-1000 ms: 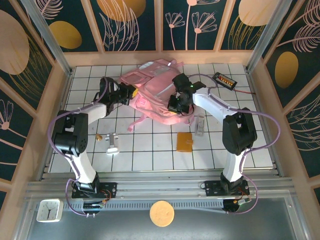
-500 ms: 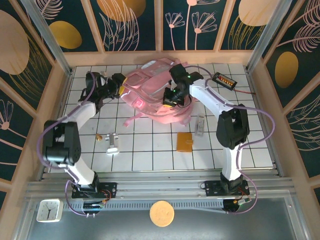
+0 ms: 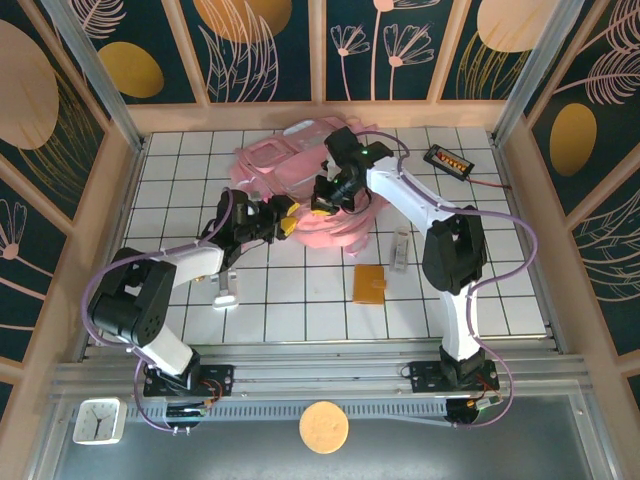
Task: Pack the student bag
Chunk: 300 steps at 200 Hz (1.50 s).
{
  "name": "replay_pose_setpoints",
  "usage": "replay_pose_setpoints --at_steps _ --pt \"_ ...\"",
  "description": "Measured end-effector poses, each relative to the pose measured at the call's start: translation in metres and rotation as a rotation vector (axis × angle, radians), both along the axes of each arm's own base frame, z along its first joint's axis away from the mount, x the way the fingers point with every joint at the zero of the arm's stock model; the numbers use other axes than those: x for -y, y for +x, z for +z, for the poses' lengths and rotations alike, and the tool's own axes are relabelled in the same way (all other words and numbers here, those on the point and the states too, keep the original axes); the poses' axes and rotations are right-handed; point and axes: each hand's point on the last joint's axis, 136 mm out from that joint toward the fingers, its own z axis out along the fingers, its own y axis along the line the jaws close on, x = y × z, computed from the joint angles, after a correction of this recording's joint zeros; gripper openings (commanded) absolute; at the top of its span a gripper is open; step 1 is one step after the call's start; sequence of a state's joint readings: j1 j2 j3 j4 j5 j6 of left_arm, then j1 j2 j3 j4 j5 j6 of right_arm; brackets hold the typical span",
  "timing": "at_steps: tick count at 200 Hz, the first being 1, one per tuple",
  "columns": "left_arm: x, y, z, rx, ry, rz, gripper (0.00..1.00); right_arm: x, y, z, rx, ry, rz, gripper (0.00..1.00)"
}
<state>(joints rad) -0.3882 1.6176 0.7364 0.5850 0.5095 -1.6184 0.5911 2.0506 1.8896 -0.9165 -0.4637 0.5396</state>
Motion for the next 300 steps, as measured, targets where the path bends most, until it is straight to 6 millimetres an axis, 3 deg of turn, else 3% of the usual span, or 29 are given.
replay_pose_setpoints --at_steps 34,71,79,101,138,166,195,230,264,281,296,300 --pt "-0.002 0.01 0.005 0.0 -0.048 0.049 0.45 -0.001 0.0 0.0 0.002 0.004 0.002 0.0" --pt "0.001 0.021 -0.006 -0.028 -0.067 0.066 0.38 -0.006 -0.002 0.0 0.009 0.009 0.011 0.0" --pt "0.002 0.023 -0.009 -0.035 -0.07 0.067 0.32 -0.007 -0.002 0.0 0.011 0.011 0.013 0.0" --pt "0.003 0.024 -0.016 -0.064 -0.085 0.077 0.0 -0.01 -0.004 0.0 0.01 0.012 0.013 0.0" --pt "-0.001 0.025 -0.017 -0.069 -0.101 0.079 0.0 -0.009 -0.004 -0.002 0.017 0.005 0.025 0.0" --pt "-0.014 0.022 -0.021 -0.057 -0.069 0.039 0.0 0.005 -0.009 -0.024 -0.008 -0.011 0.058 0.0" --pt "-0.049 0.017 -0.024 -0.05 -0.02 0.006 0.0 0.034 0.003 -0.038 -0.017 0.007 0.073 0.0" --pt "-0.077 0.012 -0.03 -0.035 0.015 -0.047 0.0 0.033 0.01 -0.022 0.041 0.073 0.154 0.0" --pt "-0.125 0.033 -0.03 -0.028 0.073 0.009 0.0 0.056 0.034 -0.024 0.062 0.035 0.115 0.0" --pt "-0.134 0.048 -0.018 0.003 0.104 0.015 0.33 0.056 0.035 -0.029 0.049 0.027 0.116 0.0" --pt "-0.139 0.057 -0.007 0.04 0.132 0.028 0.41 0.046 0.026 -0.03 0.041 0.028 0.142 0.0" --pt "-0.14 0.058 -0.005 0.051 0.138 0.029 0.43 0.042 0.024 -0.03 0.04 0.03 0.152 0.04"
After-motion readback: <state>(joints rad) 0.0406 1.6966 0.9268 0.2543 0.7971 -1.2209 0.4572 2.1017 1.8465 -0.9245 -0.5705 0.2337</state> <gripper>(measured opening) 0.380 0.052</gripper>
